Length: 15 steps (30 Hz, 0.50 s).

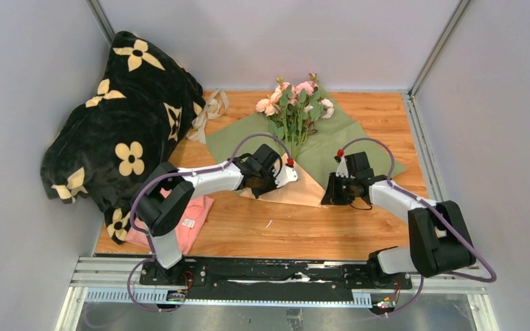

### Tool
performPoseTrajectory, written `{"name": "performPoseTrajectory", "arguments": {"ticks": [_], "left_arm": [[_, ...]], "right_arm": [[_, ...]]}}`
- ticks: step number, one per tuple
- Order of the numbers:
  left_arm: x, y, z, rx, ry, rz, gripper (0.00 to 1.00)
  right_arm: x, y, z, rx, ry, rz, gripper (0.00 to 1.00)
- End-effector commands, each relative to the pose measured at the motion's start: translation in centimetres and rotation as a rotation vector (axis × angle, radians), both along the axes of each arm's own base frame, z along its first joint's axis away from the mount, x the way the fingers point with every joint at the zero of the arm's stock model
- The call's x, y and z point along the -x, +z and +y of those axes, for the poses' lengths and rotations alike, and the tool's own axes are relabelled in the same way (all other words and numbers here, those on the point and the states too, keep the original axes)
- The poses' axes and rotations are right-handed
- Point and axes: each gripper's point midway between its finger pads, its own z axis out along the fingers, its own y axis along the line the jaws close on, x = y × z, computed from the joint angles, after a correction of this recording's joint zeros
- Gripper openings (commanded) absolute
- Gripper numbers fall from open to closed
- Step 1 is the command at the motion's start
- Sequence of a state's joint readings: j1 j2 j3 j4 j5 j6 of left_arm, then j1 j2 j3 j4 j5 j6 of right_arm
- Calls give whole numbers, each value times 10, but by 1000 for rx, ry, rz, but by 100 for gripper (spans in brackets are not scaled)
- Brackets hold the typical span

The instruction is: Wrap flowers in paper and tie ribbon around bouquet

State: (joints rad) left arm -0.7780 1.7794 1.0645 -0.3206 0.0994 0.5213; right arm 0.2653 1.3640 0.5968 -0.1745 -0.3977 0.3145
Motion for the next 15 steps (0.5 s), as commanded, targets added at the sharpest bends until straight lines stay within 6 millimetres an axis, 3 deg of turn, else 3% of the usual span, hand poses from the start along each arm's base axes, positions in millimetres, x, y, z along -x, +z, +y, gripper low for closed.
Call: {"name": "performPoseTrajectory", "arguments": {"ticks": [1,4,6,10,13,15], "left_arm": [[6,-10,13,-73,21,57,18],[15,-16,15,-82,33,115,18],[18,-17,15,-85,35,131,18],[18,-16,12,-73,38,134,18],[18,-15,11,-63,44,138,18],[19,-15,11,-61,48,141,18]], "right_arm": [[5,6,-40,162,-148,18,24],[3,32,-62,331,-216,-40,24],[-2,60,-61,471,-191,-165,21],[-6,78,-21,309,-153,-238,14],[-13,85,29,1,-118,-311,0],[-17,87,59,-207,-102,-348,0]]}}
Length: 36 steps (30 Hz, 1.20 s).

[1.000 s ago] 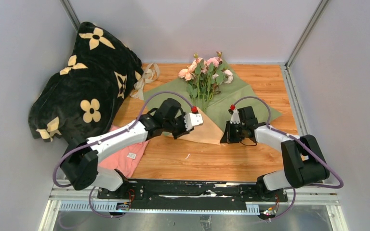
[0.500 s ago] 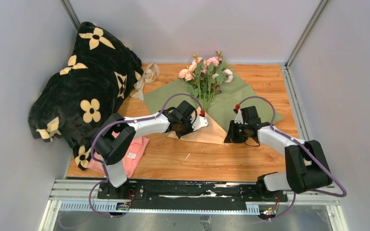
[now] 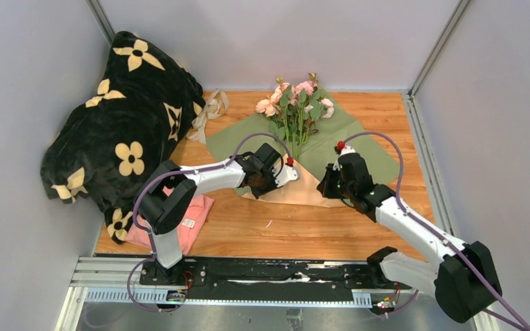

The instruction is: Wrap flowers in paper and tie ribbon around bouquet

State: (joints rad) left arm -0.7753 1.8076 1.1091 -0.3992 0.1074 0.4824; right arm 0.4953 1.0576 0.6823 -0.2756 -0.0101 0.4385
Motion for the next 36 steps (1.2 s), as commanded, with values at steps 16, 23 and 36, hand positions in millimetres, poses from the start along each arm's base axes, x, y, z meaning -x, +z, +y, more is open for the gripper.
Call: {"name": "performPoseTrajectory", "arguments": {"ticks": [16,23,36], "left_arm": [[22,-17,25,-111,15,113,19],[24,-14,22,-86,11,108,19],[20,-8,19,-56,29,97,19]], "right_arm": [[23,-104,-60,-336,-348,325,0],[16,-55,-115,-239,-520,137,0],[-3,-50,62,-357,62,249,0]]}}
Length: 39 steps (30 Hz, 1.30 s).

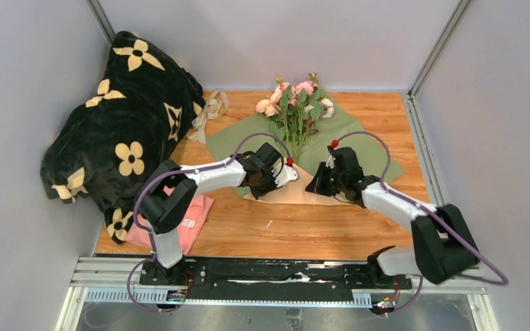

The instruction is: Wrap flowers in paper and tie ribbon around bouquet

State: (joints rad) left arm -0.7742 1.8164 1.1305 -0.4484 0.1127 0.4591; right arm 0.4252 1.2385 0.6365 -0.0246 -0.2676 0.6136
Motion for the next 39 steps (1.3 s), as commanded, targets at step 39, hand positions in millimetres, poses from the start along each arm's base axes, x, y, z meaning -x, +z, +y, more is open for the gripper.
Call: {"name": "performPoseTrajectory", "arguments": {"ticks": [39], "left_arm": [[30,22,-101,170,-95,97,2]], "right_arm": [[45,-107,-53,57,-117,317,0]]}}
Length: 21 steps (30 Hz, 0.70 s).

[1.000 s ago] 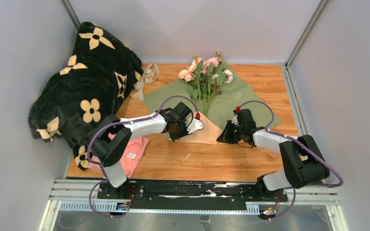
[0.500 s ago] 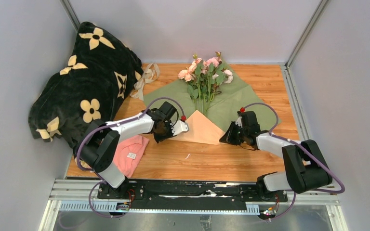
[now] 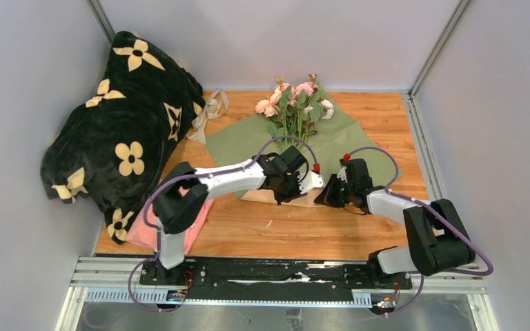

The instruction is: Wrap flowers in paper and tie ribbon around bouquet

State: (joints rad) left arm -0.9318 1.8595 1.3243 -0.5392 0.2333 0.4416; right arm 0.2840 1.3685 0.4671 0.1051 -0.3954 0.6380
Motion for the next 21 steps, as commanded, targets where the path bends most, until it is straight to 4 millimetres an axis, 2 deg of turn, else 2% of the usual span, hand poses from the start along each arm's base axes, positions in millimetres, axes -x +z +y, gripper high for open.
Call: {"name": "performPoseTrajectory", "arguments": {"ticks": [1,3,5,8,18,21], "left_arm": [[-9,-21,-19,50,110,75,1],[-5,-31,-18,42,128,103,1],[-2,-42,-7,1,143,110,0],[1,-54,21,-75,159,73,0],[27,-66,106,-255,188,155,0],[17,-67,129,-288,234,169,0]], "right_arm": [[23,-36,-21,94,-37,121,0],[25,-38,-20,89,-38,124,0],[26,-39,-22,97,-41,124,0],[28,-41,-25,108,-43,126,0],[28,-38,-28,125,-40,119,0],[27,-37,-28,127,-38,115,0]]}}
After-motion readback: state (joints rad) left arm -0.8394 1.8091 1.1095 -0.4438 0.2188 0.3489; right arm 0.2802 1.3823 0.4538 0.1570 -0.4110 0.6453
